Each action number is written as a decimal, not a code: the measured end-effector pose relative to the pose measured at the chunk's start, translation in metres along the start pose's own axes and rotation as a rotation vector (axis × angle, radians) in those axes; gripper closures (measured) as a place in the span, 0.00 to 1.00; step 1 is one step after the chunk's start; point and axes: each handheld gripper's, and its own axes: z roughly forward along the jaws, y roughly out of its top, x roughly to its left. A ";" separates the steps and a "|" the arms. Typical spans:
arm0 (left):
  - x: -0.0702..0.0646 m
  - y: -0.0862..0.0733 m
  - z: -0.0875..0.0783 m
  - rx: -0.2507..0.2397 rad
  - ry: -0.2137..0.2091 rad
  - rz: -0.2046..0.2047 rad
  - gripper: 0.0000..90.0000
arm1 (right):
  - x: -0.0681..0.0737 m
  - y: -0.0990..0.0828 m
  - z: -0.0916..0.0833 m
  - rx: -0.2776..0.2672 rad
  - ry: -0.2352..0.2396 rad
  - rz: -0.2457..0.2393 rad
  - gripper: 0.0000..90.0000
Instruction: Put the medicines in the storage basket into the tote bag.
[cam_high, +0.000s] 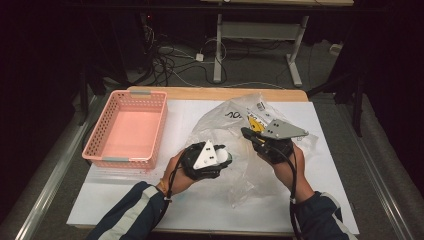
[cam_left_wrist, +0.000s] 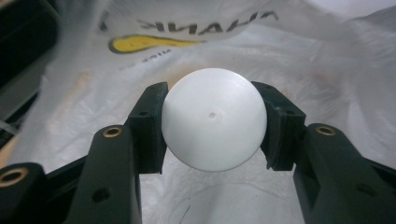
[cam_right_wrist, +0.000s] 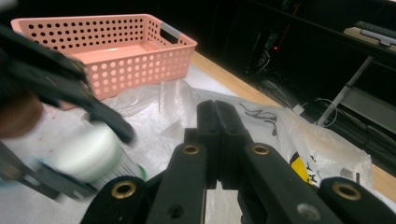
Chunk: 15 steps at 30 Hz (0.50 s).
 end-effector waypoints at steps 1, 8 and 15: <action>0.000 0.000 0.000 0.000 0.000 0.000 0.54 | 0.000 0.000 0.000 0.000 0.000 0.000 1.00; 0.016 -0.020 0.050 0.042 0.008 -0.083 0.54 | 0.003 -0.009 0.012 0.045 0.025 0.006 1.00; 0.015 -0.020 0.069 0.056 0.040 -0.088 0.54 | 0.004 -0.014 0.017 0.072 0.032 0.007 1.00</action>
